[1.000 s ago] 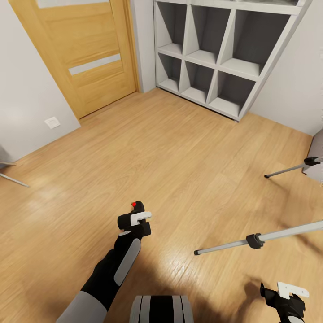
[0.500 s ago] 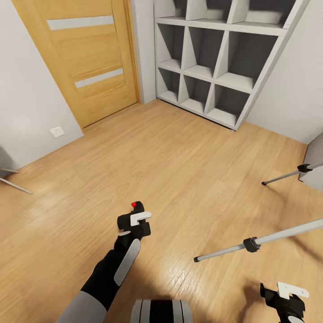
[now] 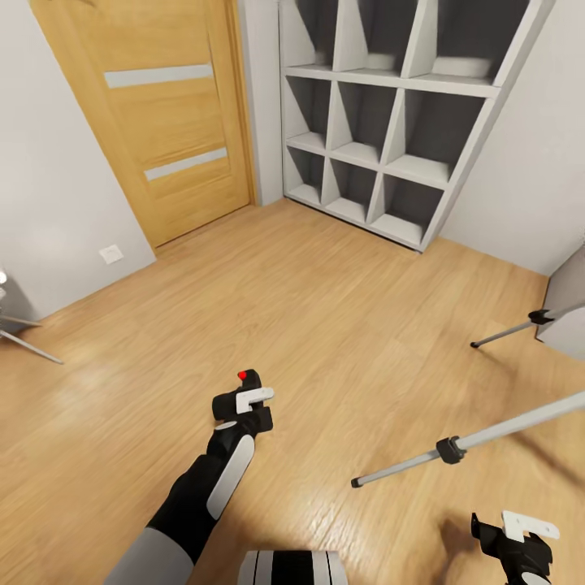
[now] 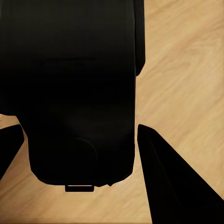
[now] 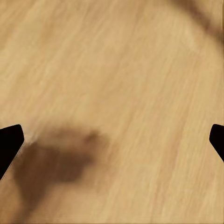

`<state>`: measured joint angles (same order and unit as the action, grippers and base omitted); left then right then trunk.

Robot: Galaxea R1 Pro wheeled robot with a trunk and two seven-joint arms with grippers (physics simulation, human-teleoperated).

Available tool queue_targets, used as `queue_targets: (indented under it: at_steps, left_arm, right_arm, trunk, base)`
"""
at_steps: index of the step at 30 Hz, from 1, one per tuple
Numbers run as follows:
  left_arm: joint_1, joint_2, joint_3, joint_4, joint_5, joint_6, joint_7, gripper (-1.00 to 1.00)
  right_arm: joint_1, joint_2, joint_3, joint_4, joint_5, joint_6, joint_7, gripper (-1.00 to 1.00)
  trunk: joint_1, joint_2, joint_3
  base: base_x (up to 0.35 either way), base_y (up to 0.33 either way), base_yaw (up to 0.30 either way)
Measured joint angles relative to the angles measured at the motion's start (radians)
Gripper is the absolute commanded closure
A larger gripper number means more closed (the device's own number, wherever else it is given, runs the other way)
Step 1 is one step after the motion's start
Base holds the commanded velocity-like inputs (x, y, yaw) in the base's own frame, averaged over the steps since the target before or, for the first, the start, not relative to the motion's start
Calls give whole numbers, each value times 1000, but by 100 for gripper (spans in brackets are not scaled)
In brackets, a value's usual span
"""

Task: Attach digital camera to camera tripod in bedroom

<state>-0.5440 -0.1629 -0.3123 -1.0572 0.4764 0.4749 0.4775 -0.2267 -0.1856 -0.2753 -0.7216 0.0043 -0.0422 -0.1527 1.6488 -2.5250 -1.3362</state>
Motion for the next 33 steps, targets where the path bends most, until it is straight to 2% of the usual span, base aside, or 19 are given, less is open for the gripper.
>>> queue_targets:
  at_steps: [14, 33]
  left_arm:
    - [0, 1, 1, 40, 6, -67, -4, 100]
    - [0, 8, 2, 52, 5, -73, -5, 100]
  right_arm:
    - [0, 0, 2, 34, 2, -1, 1, -100]
    - [0, 0, 3, 41, 2, -1, 1, -100]
  trunk:
    - [-6, 3, 54]
    - [-15, 8, 128]
  base:
    - [0, 0, 0]
    - [0, 0, 0]
